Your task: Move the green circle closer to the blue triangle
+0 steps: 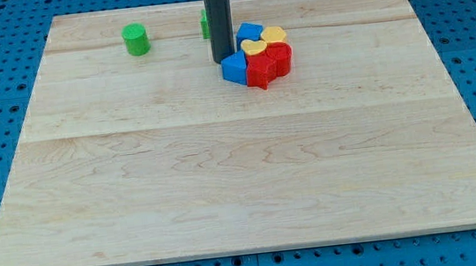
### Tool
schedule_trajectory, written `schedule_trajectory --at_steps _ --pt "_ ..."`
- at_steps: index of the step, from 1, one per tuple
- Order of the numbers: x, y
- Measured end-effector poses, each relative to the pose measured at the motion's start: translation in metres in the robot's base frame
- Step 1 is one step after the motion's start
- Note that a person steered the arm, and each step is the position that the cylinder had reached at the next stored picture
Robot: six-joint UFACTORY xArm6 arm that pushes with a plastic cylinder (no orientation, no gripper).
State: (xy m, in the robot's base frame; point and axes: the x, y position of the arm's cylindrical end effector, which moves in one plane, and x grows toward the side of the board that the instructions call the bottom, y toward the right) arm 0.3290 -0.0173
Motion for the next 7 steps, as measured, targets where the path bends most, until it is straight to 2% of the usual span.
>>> schedule_trajectory --at_steps 2,3,4,6,7 --pt "0.0 -0.077" --pt "-0.012 -0.118" --pt "-0.043 -0.143" --pt "-0.07 -0.154" --pt "-0.099 -0.154"
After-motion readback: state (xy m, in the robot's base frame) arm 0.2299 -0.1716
